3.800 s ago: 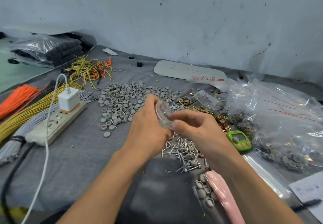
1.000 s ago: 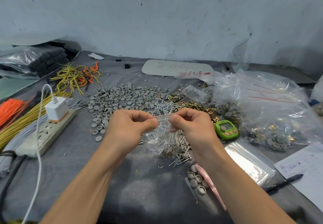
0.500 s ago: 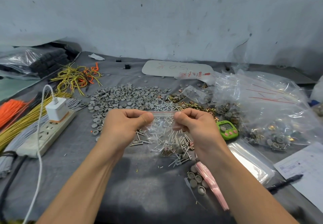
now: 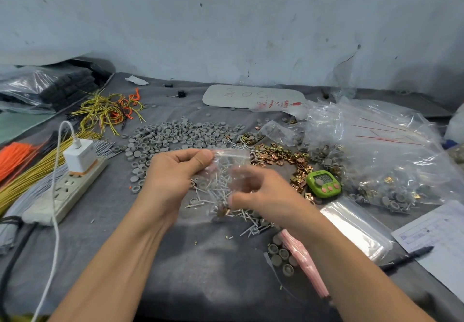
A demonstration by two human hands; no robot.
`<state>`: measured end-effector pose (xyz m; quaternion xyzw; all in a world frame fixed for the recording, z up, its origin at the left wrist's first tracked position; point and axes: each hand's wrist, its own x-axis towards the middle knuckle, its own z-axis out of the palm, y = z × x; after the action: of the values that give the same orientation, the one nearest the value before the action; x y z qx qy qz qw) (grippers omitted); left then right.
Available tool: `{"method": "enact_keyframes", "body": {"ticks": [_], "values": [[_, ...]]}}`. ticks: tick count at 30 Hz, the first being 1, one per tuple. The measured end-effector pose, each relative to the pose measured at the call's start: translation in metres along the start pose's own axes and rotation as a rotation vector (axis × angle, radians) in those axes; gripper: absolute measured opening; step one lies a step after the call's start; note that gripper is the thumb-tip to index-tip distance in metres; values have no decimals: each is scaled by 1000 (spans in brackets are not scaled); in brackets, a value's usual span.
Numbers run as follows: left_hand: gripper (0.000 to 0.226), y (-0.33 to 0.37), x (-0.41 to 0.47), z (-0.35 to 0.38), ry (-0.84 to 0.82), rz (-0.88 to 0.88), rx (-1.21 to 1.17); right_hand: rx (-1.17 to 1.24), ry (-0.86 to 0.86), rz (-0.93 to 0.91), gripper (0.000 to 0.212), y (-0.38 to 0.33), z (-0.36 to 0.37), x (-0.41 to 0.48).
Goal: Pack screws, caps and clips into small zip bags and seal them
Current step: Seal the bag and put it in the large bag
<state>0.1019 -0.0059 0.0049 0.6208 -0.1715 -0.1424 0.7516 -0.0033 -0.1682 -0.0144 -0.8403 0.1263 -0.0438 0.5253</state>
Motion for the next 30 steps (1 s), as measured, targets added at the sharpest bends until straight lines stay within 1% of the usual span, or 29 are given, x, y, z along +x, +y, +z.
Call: {"method": "enact_keyframes", "body": {"ticks": [1, 2, 4, 5, 7, 8, 9, 10, 11, 12, 13, 14, 15, 17, 19, 20, 22, 23, 25, 27, 29, 30], "values": [[13, 0, 0, 0, -5, -6, -29, -119, 27, 4, 18, 1, 4, 1], [14, 1, 0, 1, -10, -15, -58, -139, 61, 6, 5, 0, 7, 1], [21, 3, -1, 0, -37, -56, -90, -35, 114, 16, 17, 0, 8, 1], [31, 3, -1, -2, -76, -91, -52, 59, 139, 27, 21, -1, 6, 1], [54, 0, -2, -6, -233, -148, 136, 291, 167, 49, 29, -3, -1, 1], [62, -2, -4, -5, -323, -179, 232, 415, 171, 73, 33, -3, -3, 1], [65, -6, -7, -3, -388, -208, 313, 532, 166, 95, 35, -4, -4, 1], [62, -9, -9, 0, -422, -233, 363, 632, 159, 117, 31, -6, -5, 1], [54, -12, -10, 4, -435, -249, 389, 706, 149, 132, 26, -6, -7, 2], [40, -13, -9, 7, -437, -250, 397, 763, 147, 145, 21, -8, -9, 1], [26, -14, -8, 9, -427, -236, 401, 791, 156, 150, 18, -10, -10, 1], [17, -15, -7, 9, -403, -222, 398, 798, 163, 150, 17, -10, -12, 0], [14, -16, -5, 10, -368, -215, 386, 779, 169, 143, 14, -10, -13, -1], [18, -15, -4, 11, -302, -209, 350, 697, 129, 125, 3, -7, -13, -2], [28, -13, -6, 15, -272, -197, 331, 571, 73, 109, 19, -2, -11, -3], [37, -12, -7, 17, -260, -198, 320, 524, 68, 93, 22, -2, -11, -4], [53, -11, -6, 19, -262, -218, 280, 490, 97, 47, 15, -2, -11, -5], [57, -11, -6, 19, -282, -231, 257, 488, 114, 35, 20, 0, -13, -5], [51, -12, -6, 21, -328, -239, 242, 506, 135, 52, 26, 1, -16, -6], [36, -13, -7, 23, -364, -230, 249, 550, 123, 104, 28, 3, -18, -5], [24, -14, -8, 27, -377, -247, 219, 618, 94, 156, 27, 1, -19, -5], [22, -14, -8, 29, -362, -254, 204, 639, 83, 165, 25, 1, -19, -5]]}}
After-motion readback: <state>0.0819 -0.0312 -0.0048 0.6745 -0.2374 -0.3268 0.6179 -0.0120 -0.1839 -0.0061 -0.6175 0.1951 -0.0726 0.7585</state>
